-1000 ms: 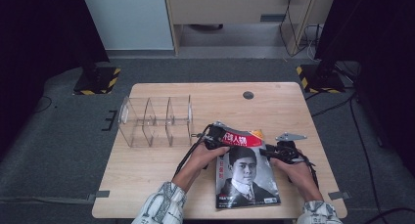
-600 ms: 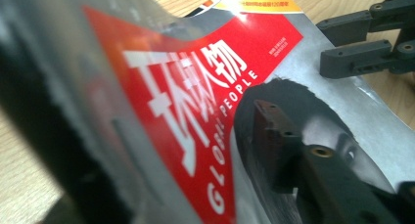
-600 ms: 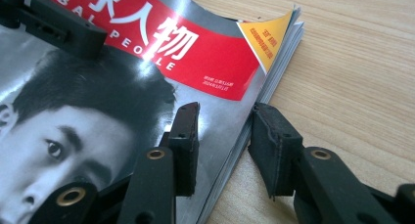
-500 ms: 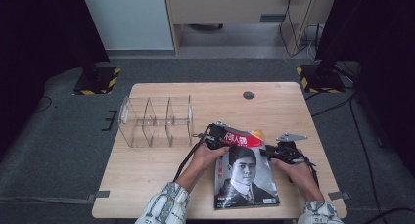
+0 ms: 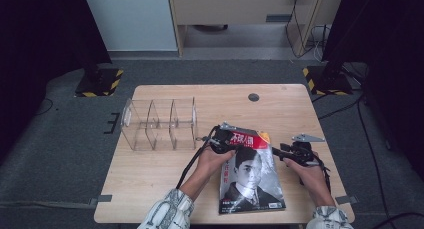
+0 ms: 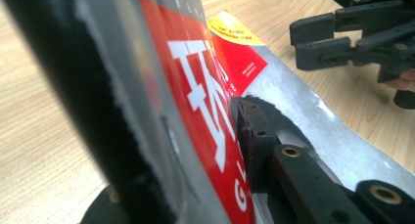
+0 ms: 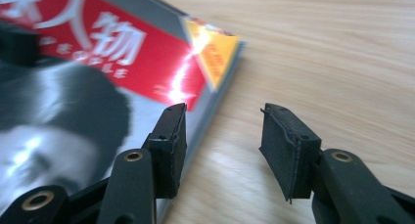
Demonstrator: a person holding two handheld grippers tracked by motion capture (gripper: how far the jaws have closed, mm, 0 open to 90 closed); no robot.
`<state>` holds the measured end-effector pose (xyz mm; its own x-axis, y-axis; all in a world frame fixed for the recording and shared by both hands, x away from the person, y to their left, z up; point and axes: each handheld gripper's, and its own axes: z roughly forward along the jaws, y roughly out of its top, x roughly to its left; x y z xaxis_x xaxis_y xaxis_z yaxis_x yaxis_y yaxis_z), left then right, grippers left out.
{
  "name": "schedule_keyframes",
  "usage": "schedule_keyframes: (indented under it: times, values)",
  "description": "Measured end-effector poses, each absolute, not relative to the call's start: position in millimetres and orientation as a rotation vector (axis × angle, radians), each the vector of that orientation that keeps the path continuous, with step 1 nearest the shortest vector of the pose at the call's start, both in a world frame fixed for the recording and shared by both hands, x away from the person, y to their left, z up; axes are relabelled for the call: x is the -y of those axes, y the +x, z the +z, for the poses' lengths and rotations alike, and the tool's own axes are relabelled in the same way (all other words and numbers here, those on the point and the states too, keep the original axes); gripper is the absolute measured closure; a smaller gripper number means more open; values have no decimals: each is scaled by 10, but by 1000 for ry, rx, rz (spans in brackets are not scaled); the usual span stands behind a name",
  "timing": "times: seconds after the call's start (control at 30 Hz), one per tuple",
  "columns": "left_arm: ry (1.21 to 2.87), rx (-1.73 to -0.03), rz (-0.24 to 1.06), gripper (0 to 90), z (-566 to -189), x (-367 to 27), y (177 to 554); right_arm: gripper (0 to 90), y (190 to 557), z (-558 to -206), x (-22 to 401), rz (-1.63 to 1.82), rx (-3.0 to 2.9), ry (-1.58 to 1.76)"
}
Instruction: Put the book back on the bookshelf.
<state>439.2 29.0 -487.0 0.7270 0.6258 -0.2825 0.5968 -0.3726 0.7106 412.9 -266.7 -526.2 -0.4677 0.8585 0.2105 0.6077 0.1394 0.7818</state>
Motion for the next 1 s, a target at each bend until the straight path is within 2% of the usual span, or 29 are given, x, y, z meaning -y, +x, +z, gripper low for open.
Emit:
schedule_keyframes:
  times: [1.0]
  values:
    - [1986, -813, 160, 860, -4342, -521, 4254, 506, 4156, -5350, 2728, 1077, -2098, 1464]
